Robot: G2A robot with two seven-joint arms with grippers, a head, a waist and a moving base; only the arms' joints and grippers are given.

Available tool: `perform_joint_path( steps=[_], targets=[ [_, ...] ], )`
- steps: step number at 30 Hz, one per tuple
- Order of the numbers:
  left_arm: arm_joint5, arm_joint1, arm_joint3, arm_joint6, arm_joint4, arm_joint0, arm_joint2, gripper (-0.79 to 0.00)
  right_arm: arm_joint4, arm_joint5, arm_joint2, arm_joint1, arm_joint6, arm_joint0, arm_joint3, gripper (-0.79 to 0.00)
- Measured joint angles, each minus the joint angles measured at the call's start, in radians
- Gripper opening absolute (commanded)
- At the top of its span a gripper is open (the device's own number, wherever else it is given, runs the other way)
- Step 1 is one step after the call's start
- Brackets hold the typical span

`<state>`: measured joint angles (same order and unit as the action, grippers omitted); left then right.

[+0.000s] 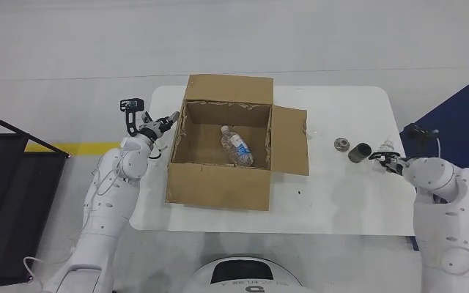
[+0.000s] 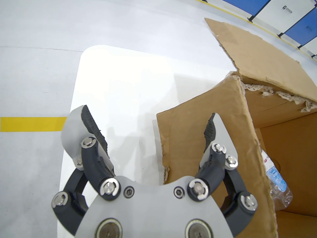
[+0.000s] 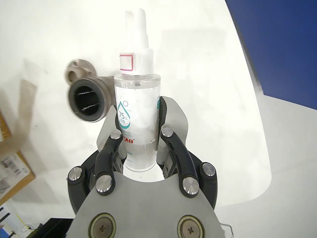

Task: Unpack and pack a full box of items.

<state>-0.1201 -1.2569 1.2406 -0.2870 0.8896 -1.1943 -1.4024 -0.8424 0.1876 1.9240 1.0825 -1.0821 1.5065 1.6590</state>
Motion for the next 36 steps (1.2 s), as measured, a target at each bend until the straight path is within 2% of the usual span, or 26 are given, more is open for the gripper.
perform_joint_path(
  steps=[5,10,17,23,31,36],
  targets=[
    [0.000,0.000,0.000,0.000,0.000,0.000,0.000,0.000,0.200,-0.069,0.063,0.010,0.075,0.087,0.147,-0.785],
    [0.000,0.000,0.000,0.000,0.000,0.000,0.000,0.000,0.299,-0.146,0.012,0.011,0.056,0.093,0.283,-0.785],
    [0.000,0.000,0.000,0.000,0.000,0.000,0.000,0.000,0.205,-0.180,-0.194,0.007,-0.006,0.056,0.465,-0.785],
    [0.000,0.000,0.000,0.000,0.000,0.000,0.000,0.000,0.119,-0.167,-0.353,0.005,-0.052,-0.010,0.528,-0.785],
    [0.000,0.000,0.000,0.000,0.000,0.000,0.000,0.000,0.028,-0.113,-0.533,0.012,-0.094,-0.123,0.536,-0.785],
    [0.000,0.000,0.000,0.000,0.000,0.000,0.000,0.000,0.047,-0.068,-0.656,0.026,-0.129,-0.244,0.456,-0.785]
  ],
)
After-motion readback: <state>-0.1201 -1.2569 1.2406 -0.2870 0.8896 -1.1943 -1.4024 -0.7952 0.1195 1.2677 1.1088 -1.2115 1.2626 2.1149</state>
